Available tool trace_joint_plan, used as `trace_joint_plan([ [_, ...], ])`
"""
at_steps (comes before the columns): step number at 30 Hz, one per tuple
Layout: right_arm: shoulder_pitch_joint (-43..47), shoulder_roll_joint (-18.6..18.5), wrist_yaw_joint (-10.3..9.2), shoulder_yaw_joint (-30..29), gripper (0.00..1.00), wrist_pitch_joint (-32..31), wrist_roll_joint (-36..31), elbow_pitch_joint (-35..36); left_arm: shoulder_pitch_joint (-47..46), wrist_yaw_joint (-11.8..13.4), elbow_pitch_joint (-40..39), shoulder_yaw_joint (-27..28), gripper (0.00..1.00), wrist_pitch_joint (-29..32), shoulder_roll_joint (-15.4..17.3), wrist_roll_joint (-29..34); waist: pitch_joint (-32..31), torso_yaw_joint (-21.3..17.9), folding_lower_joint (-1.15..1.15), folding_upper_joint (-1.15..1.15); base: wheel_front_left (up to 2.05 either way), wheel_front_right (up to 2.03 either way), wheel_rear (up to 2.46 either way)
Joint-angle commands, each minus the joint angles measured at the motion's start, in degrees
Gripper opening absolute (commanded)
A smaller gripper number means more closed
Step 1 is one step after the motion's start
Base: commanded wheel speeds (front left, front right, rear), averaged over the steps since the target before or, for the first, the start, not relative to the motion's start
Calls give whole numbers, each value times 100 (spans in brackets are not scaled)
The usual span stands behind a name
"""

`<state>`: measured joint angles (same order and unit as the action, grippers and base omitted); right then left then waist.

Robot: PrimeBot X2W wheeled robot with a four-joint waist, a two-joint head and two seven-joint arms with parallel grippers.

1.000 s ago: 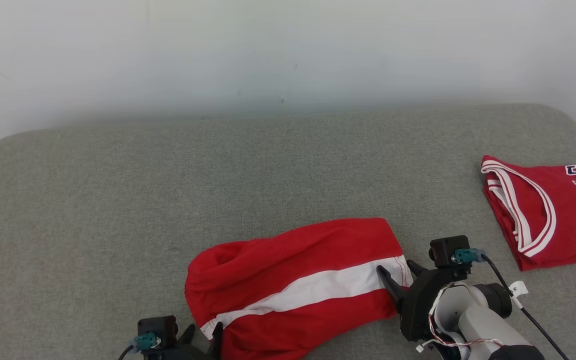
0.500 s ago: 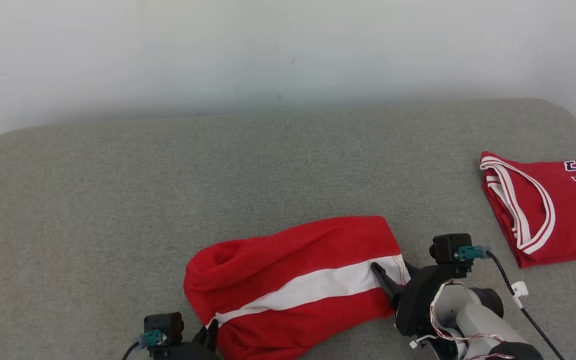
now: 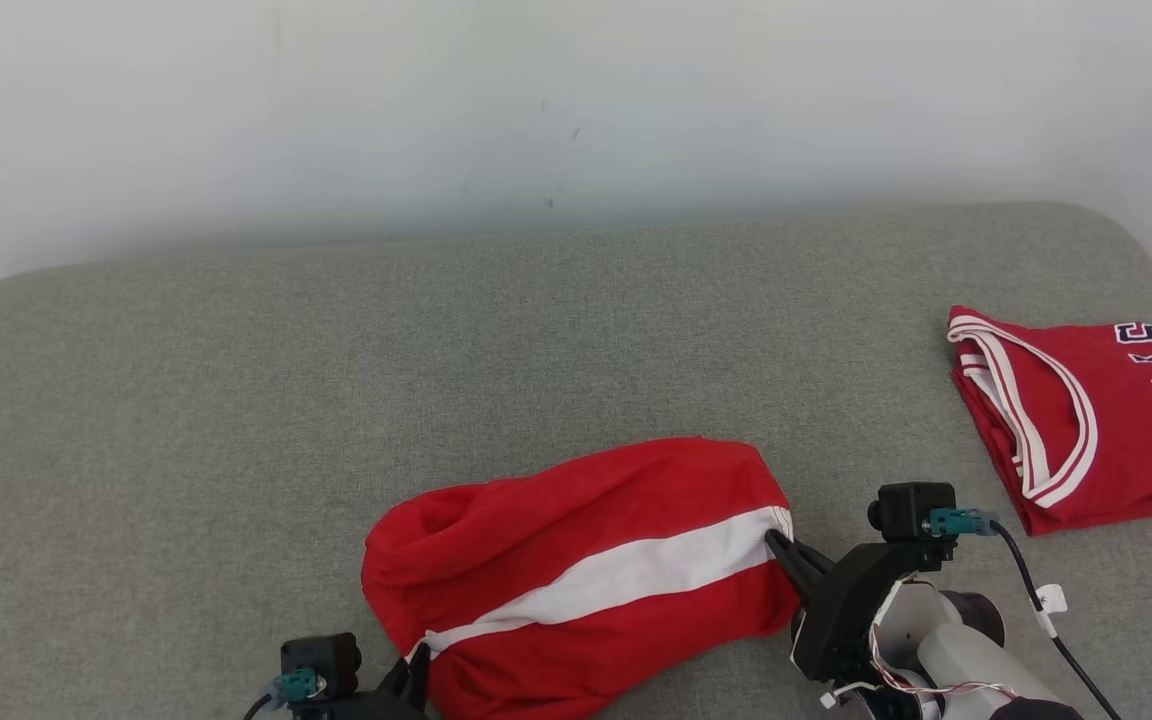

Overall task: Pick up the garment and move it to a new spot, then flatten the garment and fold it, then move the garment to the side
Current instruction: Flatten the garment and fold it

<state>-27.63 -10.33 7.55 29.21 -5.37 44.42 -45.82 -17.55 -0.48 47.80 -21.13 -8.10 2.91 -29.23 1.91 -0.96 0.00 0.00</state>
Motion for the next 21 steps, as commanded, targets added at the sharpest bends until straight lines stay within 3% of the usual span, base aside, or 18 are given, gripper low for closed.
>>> trace_joint_plan([
  [1, -19, -17, -15, 15, 0, 70, 47, 31, 8, 33, 113, 9, 0, 16, 40, -60, -9, -1, 0, 0, 0, 0, 0],
  [6, -76, -143, -15, 30, 0, 333, 142, 280, -78, -145, -122, 259, 0, -281, 22, -419, -140, -10, 0, 0, 0, 0, 0],
  [14, -265, -459, -15, -101, 0, 425, 341, 943, -469, -412, -796, 525, 0, -24, 8, -1149, -228, -43, 0, 0, 0, 0, 0],
  [21, -840, -617, -15, -246, 0, 218, 303, 1560, -1245, -344, -1632, 752, 0, 527, 72, -1626, 136, -198, 0, 0, 0, 0, 0],
])
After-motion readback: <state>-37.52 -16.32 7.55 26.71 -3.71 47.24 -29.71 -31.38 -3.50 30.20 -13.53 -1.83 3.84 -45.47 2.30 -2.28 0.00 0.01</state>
